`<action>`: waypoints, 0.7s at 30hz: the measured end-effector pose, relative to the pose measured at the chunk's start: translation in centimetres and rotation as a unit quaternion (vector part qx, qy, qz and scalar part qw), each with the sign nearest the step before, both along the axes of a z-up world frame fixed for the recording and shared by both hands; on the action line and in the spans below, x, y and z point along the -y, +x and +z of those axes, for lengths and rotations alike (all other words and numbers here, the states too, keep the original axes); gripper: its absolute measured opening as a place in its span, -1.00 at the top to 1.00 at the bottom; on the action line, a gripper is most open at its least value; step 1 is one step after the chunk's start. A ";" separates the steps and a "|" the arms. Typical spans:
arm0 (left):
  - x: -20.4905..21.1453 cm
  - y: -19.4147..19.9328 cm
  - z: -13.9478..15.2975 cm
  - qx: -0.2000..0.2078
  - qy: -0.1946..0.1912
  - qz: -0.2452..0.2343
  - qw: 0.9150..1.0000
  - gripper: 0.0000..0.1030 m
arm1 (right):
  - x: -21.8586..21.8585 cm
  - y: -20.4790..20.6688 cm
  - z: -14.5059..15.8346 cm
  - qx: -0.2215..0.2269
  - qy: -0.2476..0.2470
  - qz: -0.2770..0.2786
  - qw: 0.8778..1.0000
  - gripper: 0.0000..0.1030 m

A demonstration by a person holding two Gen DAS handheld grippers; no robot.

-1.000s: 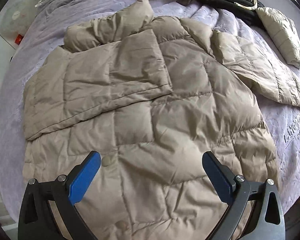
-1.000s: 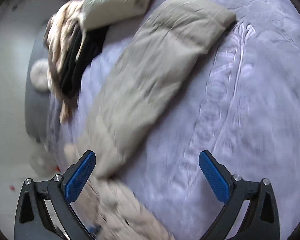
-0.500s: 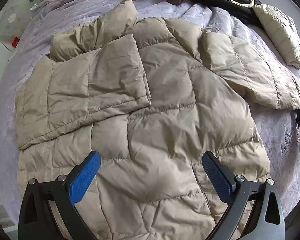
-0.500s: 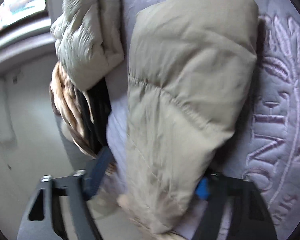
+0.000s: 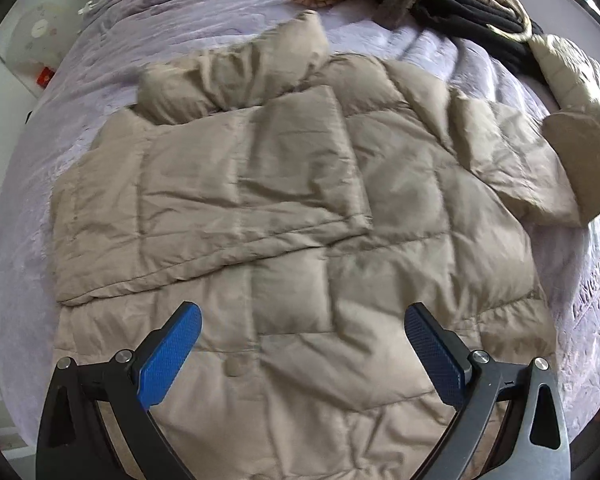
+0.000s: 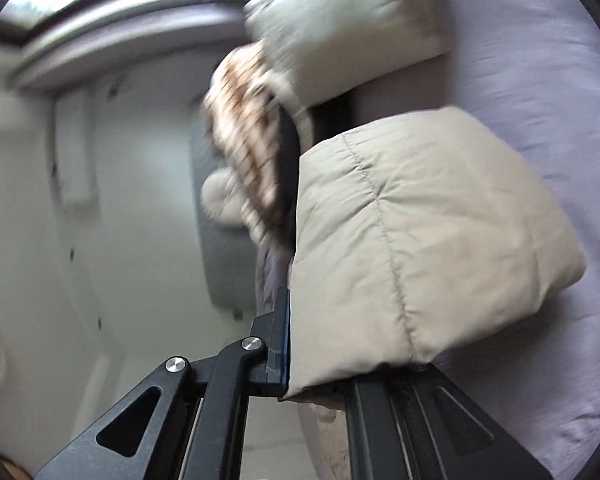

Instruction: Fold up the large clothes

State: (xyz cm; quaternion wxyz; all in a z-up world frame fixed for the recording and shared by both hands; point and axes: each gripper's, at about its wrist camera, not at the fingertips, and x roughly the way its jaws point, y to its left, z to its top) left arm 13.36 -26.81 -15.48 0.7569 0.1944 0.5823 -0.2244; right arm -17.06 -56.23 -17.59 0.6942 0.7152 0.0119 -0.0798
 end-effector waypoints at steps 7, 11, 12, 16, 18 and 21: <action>-4.7 2.9 0.6 0.014 -0.005 0.035 0.999 -0.97 | -6.8 11.0 7.5 -0.038 -0.146 0.136 0.979 0.87; -7.7 4.8 0.8 0.024 -0.011 0.058 0.998 -0.97 | -14.0 17.7 10.2 -0.100 -0.261 0.226 0.933 0.87; -8.7 5.5 0.9 0.028 -0.014 0.067 0.997 -0.97 | -16.5 19.6 10.5 -0.116 -0.292 0.252 0.915 0.87; -11.9 7.8 0.7 0.039 -0.016 0.100 0.994 -0.97 | -25.4 25.6 8.1 -0.184 -0.367 0.329 0.850 0.87; -13.4 8.8 0.3 0.041 -0.017 0.115 0.992 -0.97 | -28.2 27.2 5.8 -0.219 -0.378 0.346 0.830 0.87; -14.9 9.8 -0.5 0.045 -0.022 0.129 0.990 -0.97 | -30.3 29.5 1.7 -0.272 -0.385 0.360 0.805 0.87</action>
